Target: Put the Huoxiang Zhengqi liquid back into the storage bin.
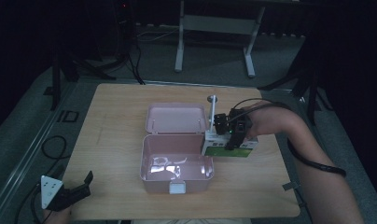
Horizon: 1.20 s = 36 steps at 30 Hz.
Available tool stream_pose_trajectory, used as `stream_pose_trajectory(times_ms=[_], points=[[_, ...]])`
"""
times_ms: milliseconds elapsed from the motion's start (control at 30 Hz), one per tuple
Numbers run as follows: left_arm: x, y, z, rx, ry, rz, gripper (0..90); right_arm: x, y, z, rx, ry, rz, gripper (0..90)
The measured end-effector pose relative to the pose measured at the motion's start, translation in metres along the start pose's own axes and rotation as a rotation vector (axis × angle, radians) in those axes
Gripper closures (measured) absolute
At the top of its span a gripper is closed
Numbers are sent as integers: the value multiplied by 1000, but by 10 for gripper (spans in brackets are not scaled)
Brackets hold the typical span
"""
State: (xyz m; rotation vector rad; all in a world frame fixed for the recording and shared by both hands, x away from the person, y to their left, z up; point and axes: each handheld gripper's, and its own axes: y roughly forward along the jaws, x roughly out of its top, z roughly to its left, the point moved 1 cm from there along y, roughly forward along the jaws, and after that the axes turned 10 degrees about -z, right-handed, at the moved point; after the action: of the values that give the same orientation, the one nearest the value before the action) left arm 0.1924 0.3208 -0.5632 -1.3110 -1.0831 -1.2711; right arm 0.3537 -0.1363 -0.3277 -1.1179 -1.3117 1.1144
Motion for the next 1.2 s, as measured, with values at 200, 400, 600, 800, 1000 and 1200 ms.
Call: stream_pose_trajectory(times_ms=[200, 400, 600, 800, 1000, 1200], points=[[0, 0, 0, -1, -1, 0, 2, 17, 5, 2, 12, -25, -1, 624], [0, 0, 0, -3, 0, 2, 2, 29, 10, 2, 17, -35, -5, 624], [0, 0, 0, -6, 4, 1, 2, 46, 18, 3, 33, -50, -19, 623], [0, 0, 0, -7, 1, 2, 2, 63, 19, 5, 43, -73, -19, 624], [0, 0, 0, -8, 1, 1, 2, 81, 22, 7, 56, -100, -22, 623], [0, 0, 0, -9, -2, -1, 2, 94, 28, 9, 67, -113, -26, 623]])
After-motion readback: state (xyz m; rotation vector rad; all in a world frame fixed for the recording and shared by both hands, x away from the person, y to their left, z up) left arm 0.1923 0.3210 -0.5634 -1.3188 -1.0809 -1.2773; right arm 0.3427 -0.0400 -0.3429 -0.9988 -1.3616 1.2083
